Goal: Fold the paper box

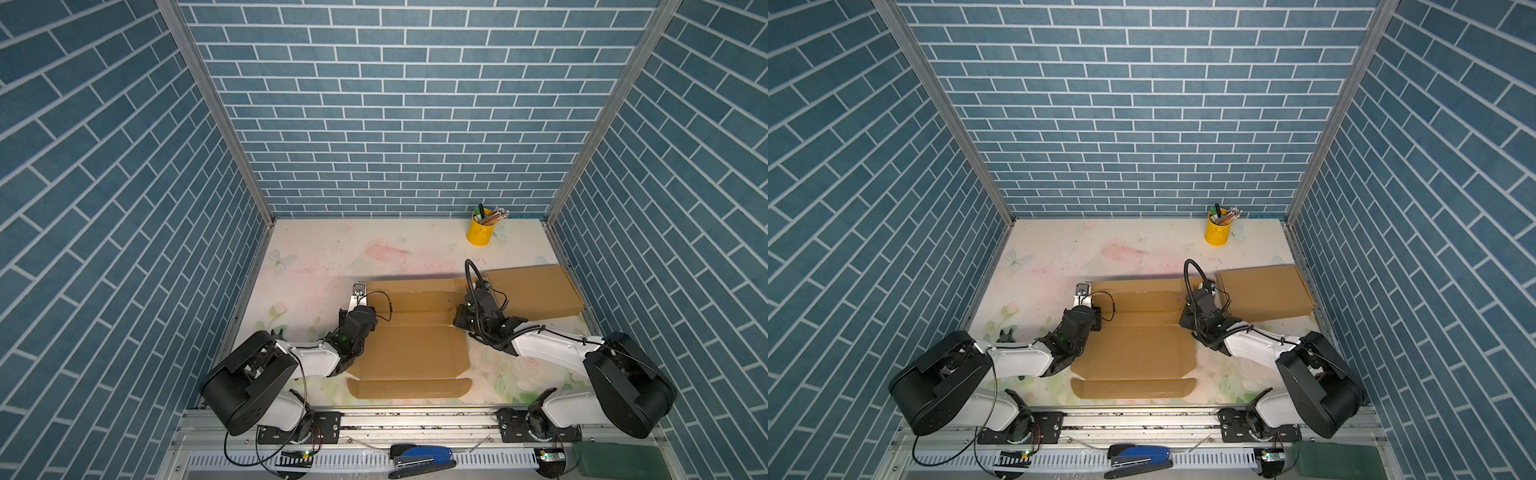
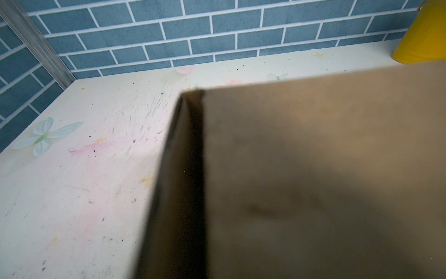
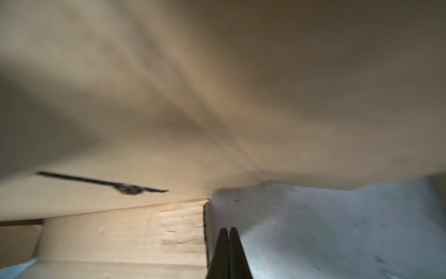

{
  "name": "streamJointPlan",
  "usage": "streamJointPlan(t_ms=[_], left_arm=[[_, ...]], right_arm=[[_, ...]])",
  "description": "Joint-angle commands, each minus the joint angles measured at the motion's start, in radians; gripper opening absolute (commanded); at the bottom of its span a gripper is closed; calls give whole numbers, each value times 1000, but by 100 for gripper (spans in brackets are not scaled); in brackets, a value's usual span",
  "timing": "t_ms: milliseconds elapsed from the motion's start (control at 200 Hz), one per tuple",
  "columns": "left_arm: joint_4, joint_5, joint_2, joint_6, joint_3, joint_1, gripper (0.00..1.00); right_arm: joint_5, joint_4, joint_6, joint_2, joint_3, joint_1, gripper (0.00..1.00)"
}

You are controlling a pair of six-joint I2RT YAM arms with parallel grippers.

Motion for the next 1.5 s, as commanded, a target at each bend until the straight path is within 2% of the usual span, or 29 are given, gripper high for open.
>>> streamJointPlan(t_ms=[0,120,275,380,510,685,855,1050,1180,1320,1495], left_arm=[[-76,18,27,30,8,-4,0],[-77,19,33,26,8,-4,0],[-75,19,36,23,4,-5,0],[-86,16,33,24,4,-4,0],[-91,20,31,23,4,-4,0],[-102,23,36,23,16,-4,0],[-126,31,34,25,23,-1,0],[-159,70,30,24,35,9,0],[-172,80,28,32,44,11,0],[-173,86,31,38,46,14,0],[-176,92,37,38,54,16,0]], right_arm=[[-89,113,63,14,17,19,0],[-153,190,93,28,11,22,0],[-182,172,71,0,1,16,0],[-225,65,10,-81,-8,-23,0],[-276,-201,-151,-237,18,-107,4],[-308,-502,-409,-399,118,-202,19],[-304,-664,-589,-439,245,-306,44],[-380,-616,-675,-437,256,-433,57],[-407,-502,-734,-441,199,-475,58],[-533,-392,-799,-390,168,-482,59],[-545,-375,-935,-264,185,-486,57]])
